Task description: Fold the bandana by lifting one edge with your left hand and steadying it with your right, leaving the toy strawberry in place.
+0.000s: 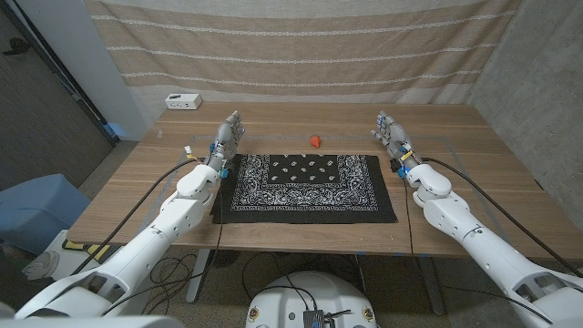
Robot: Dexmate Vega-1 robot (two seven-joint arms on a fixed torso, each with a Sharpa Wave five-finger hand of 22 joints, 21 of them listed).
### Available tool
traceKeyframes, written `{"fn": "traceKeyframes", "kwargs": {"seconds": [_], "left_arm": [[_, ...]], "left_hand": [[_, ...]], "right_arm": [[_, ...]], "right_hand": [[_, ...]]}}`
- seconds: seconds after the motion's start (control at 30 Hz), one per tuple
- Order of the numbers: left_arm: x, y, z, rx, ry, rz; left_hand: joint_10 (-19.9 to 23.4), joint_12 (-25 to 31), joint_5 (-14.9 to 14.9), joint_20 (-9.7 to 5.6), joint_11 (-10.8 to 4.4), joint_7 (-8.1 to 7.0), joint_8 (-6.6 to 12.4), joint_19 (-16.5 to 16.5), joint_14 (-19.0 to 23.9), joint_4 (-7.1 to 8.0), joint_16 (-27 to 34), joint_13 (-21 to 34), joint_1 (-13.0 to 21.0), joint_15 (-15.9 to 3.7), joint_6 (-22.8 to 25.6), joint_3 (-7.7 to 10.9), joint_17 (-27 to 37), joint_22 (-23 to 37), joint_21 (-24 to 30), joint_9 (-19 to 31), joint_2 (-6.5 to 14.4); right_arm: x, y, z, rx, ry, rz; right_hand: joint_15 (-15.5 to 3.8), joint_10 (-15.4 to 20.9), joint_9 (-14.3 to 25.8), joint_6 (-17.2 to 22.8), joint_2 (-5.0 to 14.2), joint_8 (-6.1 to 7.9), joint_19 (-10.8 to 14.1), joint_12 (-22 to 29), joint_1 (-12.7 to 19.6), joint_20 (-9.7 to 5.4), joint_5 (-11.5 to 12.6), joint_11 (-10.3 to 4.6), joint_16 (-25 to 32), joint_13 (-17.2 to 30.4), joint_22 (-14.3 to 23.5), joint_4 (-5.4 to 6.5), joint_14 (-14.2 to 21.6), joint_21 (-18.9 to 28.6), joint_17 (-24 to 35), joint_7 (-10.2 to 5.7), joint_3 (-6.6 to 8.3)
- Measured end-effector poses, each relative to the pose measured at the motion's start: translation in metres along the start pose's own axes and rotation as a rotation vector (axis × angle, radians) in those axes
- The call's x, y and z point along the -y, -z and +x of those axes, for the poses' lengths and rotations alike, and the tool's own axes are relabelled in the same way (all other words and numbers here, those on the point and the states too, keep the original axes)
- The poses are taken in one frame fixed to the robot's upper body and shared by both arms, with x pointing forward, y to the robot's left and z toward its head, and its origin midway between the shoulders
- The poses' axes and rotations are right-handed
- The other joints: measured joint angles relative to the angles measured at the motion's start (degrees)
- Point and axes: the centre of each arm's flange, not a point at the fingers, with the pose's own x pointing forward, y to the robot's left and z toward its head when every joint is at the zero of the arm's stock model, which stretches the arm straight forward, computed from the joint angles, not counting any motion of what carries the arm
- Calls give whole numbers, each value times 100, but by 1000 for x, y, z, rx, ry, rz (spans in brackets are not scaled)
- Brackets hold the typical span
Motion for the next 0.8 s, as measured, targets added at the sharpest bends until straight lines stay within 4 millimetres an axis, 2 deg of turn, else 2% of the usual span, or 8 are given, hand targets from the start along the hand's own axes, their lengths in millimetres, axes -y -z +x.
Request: {"fn": "traceKeyframes", "kwargs": {"seconds": [0.27,0.33,0.4,0.47,0.53,0.57,0.67,0.8], "left_arm": [[1,-3,0,3,-3,21],[1,-3,-1,3,-6,27],[2,-3,-1,4,-15,47],[1,-4,-2,6,-27,72],[0,-5,-3,11,-48,106],[0,-6,-4,13,-57,126],[1,-10,-7,29,-86,187],[-5,-11,-9,32,-161,295]], "left_hand": [[0,0,0,14,0,0,22,-13,0,0,25,0,-1,0,0,0,0,0,0,0,-2],[0,47,0,71,0,0,47,-41,-12,-26,65,0,-1,12,1,27,0,0,54,0,-2],[0,108,0,227,0,-13,106,-31,-39,-76,91,0,68,131,-13,76,-7,-1,113,0,67],[-22,183,0,446,-22,-84,137,154,-28,-227,113,17,223,326,-42,118,-16,-1,183,-1,110],[-34,267,-54,625,-88,-155,194,416,-27,-403,113,26,422,381,-29,178,-17,-1,246,-1,182],[-21,304,-92,671,-92,-199,194,567,49,-499,113,26,527,430,21,203,-17,-1,282,-1,212],[444,378,-194,730,-23,-164,195,901,529,-787,113,26,794,447,441,244,-17,27,339,-1,321],[880,421,-266,785,33,-128,195,1084,986,-1110,148,53,1049,479,802,255,-10,27,340,8,372]], "right_arm": [[1,-1,-2,2,-3,-8],[1,-2,-2,2,-5,-19],[0,-2,-2,-1,-6,-29],[-1,-2,-2,-5,-8,-43],[-2,-3,-3,-7,-11,-55],[-2,-3,-3,-11,-9,-67],[-3,-3,-4,-19,-12,-94],[-7,-6,-7,-20,-31,-121]], "right_hand": [[0,0,0,0,0,0,0,0,0,0,0,-1,22,0,0,-17,0,0,0,0,17],[0,30,0,17,14,0,2,0,63,2,0,28,22,0,0,-50,1,0,-6,18,50],[100,94,0,97,46,22,87,15,208,87,0,92,38,-1,0,-145,100,40,-15,52,113],[246,187,0,209,68,44,296,61,418,188,-10,185,89,-1,-1,-327,247,115,-9,74,188],[315,319,0,328,89,65,473,62,558,248,-50,248,122,-1,26,-469,408,179,-1,83,250],[327,389,0,385,119,65,546,81,589,257,-50,256,133,-1,26,-513,482,194,0,91,284],[422,609,18,598,116,128,644,127,750,316,-114,273,133,-1,31,-650,631,199,0,61,351],[410,741,27,791,122,150,645,127,859,317,-122,282,169,14,53,-747,741,199,0,33,406]]}}
